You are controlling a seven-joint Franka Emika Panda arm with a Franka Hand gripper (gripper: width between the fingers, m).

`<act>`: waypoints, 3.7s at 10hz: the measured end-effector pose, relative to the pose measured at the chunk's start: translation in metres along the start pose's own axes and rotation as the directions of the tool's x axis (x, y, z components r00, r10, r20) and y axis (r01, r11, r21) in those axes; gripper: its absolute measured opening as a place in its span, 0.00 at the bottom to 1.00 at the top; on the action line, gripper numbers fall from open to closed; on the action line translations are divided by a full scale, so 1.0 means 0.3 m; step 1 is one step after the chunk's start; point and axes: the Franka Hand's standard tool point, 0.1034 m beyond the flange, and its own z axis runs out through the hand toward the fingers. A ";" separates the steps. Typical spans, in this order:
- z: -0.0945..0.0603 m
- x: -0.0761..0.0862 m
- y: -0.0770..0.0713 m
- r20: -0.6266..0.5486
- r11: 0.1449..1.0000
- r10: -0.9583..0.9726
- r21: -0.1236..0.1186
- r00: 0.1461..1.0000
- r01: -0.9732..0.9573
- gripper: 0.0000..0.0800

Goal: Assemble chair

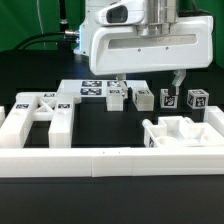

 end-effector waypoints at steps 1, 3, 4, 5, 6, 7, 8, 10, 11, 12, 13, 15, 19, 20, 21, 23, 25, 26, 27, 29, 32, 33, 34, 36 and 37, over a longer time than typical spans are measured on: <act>0.000 -0.011 0.002 0.083 0.999 0.037 0.005 0.996 -0.037 0.81; 0.011 -0.049 0.004 0.234 0.997 0.076 0.004 0.969 -0.079 0.81; 0.016 -0.053 -0.003 0.290 0.996 0.084 0.003 0.953 -0.089 0.81; 0.018 -0.064 -0.009 0.346 0.996 0.079 0.006 0.935 -0.087 0.81; 0.017 -0.072 -0.011 0.422 0.996 0.077 0.009 0.903 -0.089 0.81; 0.020 -0.075 -0.015 0.489 0.996 0.072 0.012 0.870 -0.090 0.81; 0.030 -0.076 -0.017 0.541 0.996 0.068 0.014 0.838 -0.090 0.81; 0.060 -0.111 -0.019 0.656 0.996 0.059 0.015 0.753 -0.092 0.81; 0.068 -0.114 -0.023 0.710 0.996 0.052 0.018 0.702 -0.092 0.81; 0.074 -0.126 -0.023 0.747 0.996 0.048 0.019 0.663 -0.093 0.81; 0.075 -0.159 -0.021 0.822 0.995 0.039 0.019 0.568 -0.095 0.81; 0.108 -0.159 -0.017 0.856 0.995 0.035 0.018 0.517 -0.097 0.81; 0.125 -0.173 -0.014 0.856 0.995 0.031 0.021 0.515 -0.096 0.81; 0.127 -0.175 -0.015 0.856 0.995 0.030 0.023 0.516 -0.095 0.66; 0.129 -0.176 -0.015 0.856 0.995 0.030 0.023 0.516 -0.095 0.49; 0.129 -0.177 -0.016 0.856 0.995 0.029 0.024 0.516 -0.095 0.36; 0.127 -0.175 -0.017 0.856 0.995 0.024 0.027 0.516 -0.092 0.36; 0.117 -0.164 -0.019 0.855 0.995 0.016 0.034 0.518 -0.088 0.36; 0.090 -0.140 -0.025 0.855 0.996 0.008 0.041 0.519 -0.084 0.36; -0.014 -0.081 -0.037 0.871 0.995 -0.004 0.052 0.491 -0.084 0.36; -0.071 -0.042 -0.039 0.871 0.995 -0.010 0.056 0.491 -0.079 0.36; -0.070 -0.042 -0.039 0.871 0.995 -0.010 0.056 0.492 -0.079 0.36; -0.064 -0.028 -0.038 0.857 0.995 -0.007 0.055 0.515 -0.078 0.36; -0.061 -0.004 -0.034 0.838 0.995 -0.006 0.057 0.545 -0.077 0.36; -0.077 0.049 -0.035 0.787 0.996 -0.004 0.058 0.616 -0.069 0.36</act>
Offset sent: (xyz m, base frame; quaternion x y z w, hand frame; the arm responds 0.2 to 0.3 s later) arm -0.0134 -0.0133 -0.0071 -0.0389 -0.2093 0.0699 0.9746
